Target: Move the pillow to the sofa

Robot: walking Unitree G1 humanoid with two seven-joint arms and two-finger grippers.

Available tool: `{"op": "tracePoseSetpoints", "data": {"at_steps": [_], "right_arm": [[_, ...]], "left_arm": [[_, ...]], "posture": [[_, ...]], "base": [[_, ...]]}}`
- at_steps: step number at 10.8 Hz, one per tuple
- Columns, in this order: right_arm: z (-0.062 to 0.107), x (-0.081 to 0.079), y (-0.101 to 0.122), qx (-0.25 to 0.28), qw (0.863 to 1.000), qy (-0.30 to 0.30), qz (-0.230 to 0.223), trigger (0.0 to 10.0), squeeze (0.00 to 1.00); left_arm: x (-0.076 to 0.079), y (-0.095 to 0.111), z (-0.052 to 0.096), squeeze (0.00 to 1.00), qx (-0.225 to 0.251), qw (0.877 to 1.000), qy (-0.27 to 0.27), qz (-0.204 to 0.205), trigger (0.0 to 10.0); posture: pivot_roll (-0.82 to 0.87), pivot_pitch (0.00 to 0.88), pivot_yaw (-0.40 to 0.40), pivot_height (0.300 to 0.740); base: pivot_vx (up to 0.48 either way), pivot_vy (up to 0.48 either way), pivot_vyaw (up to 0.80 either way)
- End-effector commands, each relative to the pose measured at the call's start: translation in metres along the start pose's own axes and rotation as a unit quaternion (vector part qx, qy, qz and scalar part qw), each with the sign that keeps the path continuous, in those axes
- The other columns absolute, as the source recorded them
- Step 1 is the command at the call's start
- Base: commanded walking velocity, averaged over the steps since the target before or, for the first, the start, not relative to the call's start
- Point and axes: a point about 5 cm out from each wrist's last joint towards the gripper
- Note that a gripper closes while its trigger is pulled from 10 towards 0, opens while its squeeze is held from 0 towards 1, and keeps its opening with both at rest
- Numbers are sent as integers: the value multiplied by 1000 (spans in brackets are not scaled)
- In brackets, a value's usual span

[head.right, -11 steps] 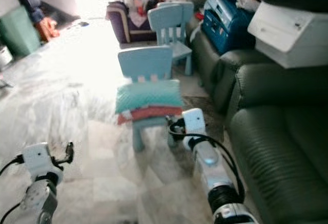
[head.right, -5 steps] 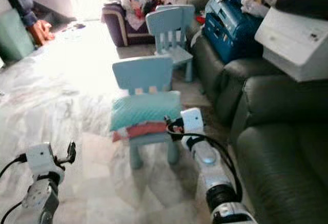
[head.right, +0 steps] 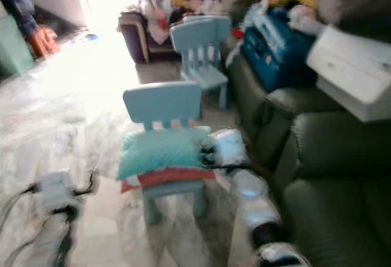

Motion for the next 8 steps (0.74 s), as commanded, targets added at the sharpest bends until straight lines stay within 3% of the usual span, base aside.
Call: {"op": "tracePoseSetpoints", "data": {"at_steps": [1,5,8], "right_arm": [[4,13,0,-1,1000,-15,9,10000,0],[5,15,-2,-5,1000,-19,9,10000,0],[3,15,-2,-8,1000,-13,9,10000,0]], "left_arm": [[7,4,-1,0,9,1000,-10,-1,10000],[6,1,0,0,0,1000,-5,-1,10000],[-11,-8,6,0,-29,998,57,16,10000]], "posture": [[-138,0,35,740],[-131,0,33,740],[-114,0,20,740]], "base": [[465,0,0],[436,0,0],[0,0,0]]}}
Point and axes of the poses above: a point about 5 cm out from each wrist's last joint towards the gripper, its own z axis pointing back from the gripper into the wrist, its own y axis along the axis of the wrist's last joint, x = y × z, and after that the axes turned 5 degrees about -z, right-handed
